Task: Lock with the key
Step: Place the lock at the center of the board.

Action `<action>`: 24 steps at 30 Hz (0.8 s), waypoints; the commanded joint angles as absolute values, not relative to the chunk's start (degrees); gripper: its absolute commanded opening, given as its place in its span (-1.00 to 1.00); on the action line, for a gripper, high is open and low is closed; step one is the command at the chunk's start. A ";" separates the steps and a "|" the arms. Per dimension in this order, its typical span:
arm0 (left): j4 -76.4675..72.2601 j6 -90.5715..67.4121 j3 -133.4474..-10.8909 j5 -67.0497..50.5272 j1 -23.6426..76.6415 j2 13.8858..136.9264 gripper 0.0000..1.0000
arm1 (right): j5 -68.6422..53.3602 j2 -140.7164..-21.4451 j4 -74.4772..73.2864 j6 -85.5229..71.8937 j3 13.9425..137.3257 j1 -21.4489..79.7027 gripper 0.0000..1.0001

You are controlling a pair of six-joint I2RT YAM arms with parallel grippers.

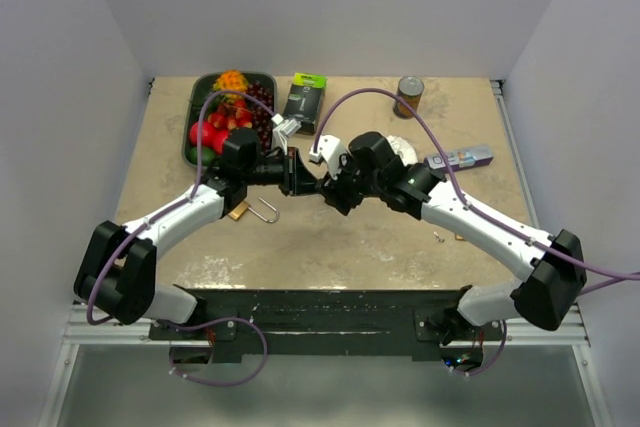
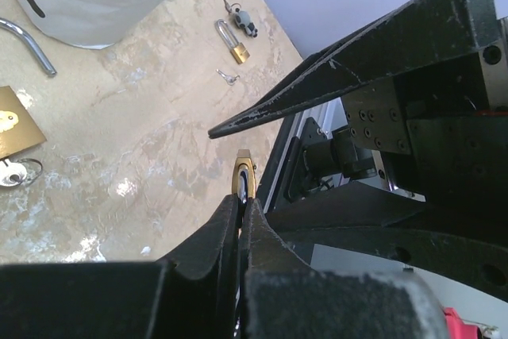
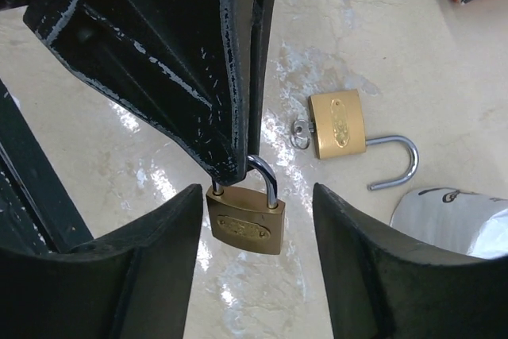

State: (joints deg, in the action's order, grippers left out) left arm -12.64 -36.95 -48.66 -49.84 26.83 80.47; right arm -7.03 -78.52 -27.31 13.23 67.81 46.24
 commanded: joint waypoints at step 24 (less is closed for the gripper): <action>-21.53 -39.99 -49.13 -46.50 16.80 76.21 0.86 | -3.60 -72.07 -34.52 -6.40 59.16 36.84 -1.00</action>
State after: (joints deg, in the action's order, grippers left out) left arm -17.32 -39.46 -49.12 -48.73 22.55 79.68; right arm -3.97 -75.46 -29.61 3.07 61.49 42.54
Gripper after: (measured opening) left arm 0.907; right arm 0.417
